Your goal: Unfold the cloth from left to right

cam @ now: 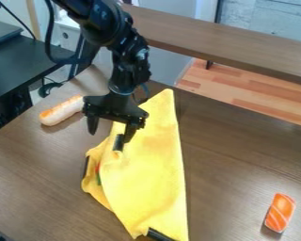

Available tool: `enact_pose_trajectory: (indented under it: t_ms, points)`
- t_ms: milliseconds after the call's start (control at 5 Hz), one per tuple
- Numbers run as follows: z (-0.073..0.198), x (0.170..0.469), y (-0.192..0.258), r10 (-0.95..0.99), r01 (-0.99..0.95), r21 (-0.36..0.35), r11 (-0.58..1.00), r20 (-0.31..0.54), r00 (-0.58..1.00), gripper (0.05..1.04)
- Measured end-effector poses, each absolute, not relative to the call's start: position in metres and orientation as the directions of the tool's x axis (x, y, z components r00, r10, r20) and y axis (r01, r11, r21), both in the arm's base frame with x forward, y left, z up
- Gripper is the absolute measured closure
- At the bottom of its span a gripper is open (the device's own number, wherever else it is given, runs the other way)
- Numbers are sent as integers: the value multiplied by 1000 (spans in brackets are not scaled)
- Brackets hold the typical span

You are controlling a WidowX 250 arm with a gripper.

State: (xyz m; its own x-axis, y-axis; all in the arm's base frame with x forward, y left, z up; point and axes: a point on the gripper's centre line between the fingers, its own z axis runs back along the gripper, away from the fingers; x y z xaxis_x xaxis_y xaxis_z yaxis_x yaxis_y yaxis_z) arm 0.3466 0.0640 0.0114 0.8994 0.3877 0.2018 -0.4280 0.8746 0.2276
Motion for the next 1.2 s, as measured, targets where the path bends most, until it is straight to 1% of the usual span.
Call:
enact_pose_trajectory:
  t_ms: [200, 400, 600, 800, 1000, 1200]
  points:
    - [6, 346, 64, 393, -433, 242, 868, 196, 898, 85]
    - [-3, 347, 61, 391, -432, 257, 865, 198, 899, 135]
    - [-13, 347, 62, 407, -448, 261, 855, 199, 892, 415]
    - [-17, 347, 64, 415, -459, 265, 848, 206, 886, 716]
    - [-17, 347, 64, 418, -462, 265, 846, 206, 885, 925]
    - [-17, 344, 58, 428, -462, 257, 849, 179, 886, 1010]
